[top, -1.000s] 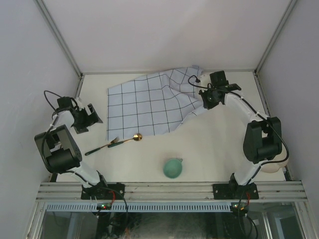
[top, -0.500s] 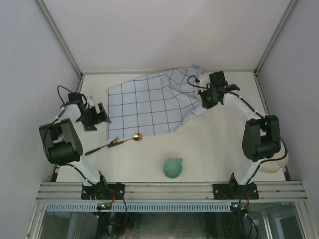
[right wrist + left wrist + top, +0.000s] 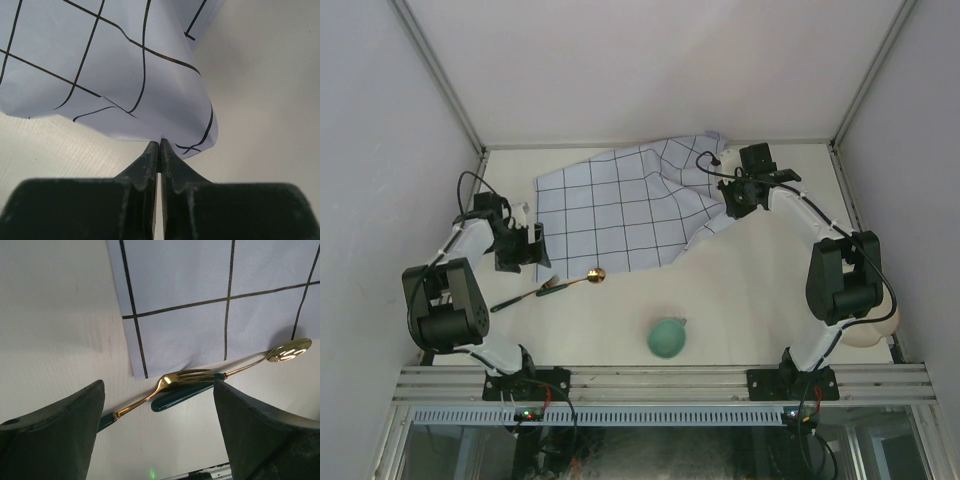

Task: Set the dinner table for one person
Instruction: Pick up the napkin from the corner of the board.

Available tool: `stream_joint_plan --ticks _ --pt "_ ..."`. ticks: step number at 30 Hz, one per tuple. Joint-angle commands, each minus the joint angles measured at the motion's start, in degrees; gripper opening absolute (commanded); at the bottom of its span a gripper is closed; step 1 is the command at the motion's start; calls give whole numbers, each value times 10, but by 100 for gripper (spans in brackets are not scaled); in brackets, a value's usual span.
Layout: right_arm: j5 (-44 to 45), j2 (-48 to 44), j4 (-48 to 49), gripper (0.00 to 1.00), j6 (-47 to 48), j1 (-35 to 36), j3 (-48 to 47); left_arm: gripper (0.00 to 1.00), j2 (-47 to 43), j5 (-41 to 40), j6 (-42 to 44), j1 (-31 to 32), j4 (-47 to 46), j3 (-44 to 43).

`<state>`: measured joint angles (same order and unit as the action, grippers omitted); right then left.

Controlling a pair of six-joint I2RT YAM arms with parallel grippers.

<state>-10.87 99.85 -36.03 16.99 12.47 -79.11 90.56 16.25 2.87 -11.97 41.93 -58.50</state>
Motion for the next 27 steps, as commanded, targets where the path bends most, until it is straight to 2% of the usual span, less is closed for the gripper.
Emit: stream_joint_plan --ticks 1,9,18,25,27 --pt "4 -24 17 0 2 0 -5 92 -22 -27 40 23 8 16" --pt "5 -28 14 0 3 1 -5 91 18 -38 10 26 7 14" --pt "4 -27 14 0 2 0 -5 90 48 9 -22 26 -13 15" --pt "4 -28 9 0 0 -1 -5 86 71 29 -34 26 -34 14" --pt "4 -30 8 0 0 -1 -5 82 78 36 -37 26 -39 14"
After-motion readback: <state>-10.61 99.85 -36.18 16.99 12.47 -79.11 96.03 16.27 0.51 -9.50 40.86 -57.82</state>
